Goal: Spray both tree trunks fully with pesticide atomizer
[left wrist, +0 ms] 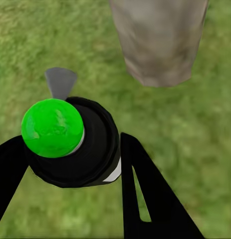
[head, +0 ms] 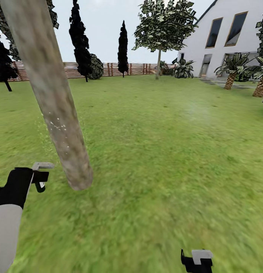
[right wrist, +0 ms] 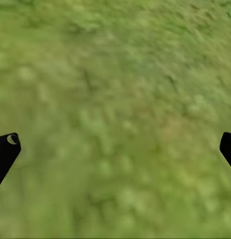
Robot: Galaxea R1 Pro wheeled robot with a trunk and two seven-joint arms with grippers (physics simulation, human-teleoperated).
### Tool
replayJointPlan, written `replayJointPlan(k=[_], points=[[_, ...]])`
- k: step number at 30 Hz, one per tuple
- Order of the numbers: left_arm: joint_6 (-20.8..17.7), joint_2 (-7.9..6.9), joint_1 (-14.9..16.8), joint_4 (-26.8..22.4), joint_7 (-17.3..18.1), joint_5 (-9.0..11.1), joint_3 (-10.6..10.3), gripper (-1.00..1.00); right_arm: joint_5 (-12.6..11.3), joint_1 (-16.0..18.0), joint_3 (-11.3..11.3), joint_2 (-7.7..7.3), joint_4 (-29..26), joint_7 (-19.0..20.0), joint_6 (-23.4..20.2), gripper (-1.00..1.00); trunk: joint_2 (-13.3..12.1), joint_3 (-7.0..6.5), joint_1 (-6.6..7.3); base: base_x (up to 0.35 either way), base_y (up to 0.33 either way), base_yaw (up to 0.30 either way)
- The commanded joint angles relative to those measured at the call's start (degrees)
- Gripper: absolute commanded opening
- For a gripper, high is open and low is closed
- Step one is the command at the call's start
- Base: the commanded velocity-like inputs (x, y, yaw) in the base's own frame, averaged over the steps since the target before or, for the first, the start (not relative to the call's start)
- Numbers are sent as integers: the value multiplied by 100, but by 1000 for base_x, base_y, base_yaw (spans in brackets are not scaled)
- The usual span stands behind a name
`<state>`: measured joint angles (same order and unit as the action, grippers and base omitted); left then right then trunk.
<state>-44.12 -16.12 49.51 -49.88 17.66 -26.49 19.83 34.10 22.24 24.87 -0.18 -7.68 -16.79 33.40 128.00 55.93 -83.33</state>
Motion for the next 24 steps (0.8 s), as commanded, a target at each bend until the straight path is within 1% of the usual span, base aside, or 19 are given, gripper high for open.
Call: replayJointPlan(k=[1,5,8,10,11,13,15,16,18,19,20,21,22,23,24], points=[[0,3,-2,3,0,4,-4,-100,0,0,1,0,2,0,0,100,0,0,0,298,0,44],[-7,53,-3,5,0,37,-27,-100,8,0,0,-8,3,6,0,100,0,0,0,330,0,8],[-9,136,-3,5,0,40,-32,-100,9,0,0,-9,3,9,0,100,0,0,0,337,0,0],[-9,147,-3,5,0,43,-32,-100,9,0,0,-9,3,9,0,100,0,0,0,315,0,0],[-6,135,-10,5,2,31,-19,-100,9,0,0,-9,3,9,0,100,0,0,0,134,0,0],[3,78,-236,-23,1,18,3,-100,9,0,0,-9,3,9,0,100,0,0,0,42,0,0],[8,13,-370,-43,0,6,9,-100,9,0,0,-9,3,9,0,100,0,0,0,10,0,0],[8,9,-401,-41,0,19,2,-100,9,0,0,-9,3,9,0,100,0,0,0,2,0,0],[43,85,-412,-40,0,49,-14,-100,9,0,0,-9,3,9,0,100,0,0,0,0,0,0],[145,191,-414,-49,-3,57,-21,-100,9,0,0,-9,3,9,0,100,0,0,0,0,0,0],[332,389,-415,-83,-11,52,3,-100,9,0,0,-9,3,9,0,100,0,0,0,0,0,0],[434,508,-412,-104,-25,51,19,-100,9,0,0,-9,3,9,0,100,0,0,0,0,0,0],[458,510,-410,-111,-34,54,27,-100,9,0,0,-9,3,9,0,100,0,0,0,0,0,0],[467,502,-406,-117,-38,63,92,-100,9,0,0,-9,3,9,0,100,0,0,0,0,0,0],[481,474,-400,-122,-41,77,335,-100,9,0,0,-9,3,9,0,100,0,0,0,0,0,0]])
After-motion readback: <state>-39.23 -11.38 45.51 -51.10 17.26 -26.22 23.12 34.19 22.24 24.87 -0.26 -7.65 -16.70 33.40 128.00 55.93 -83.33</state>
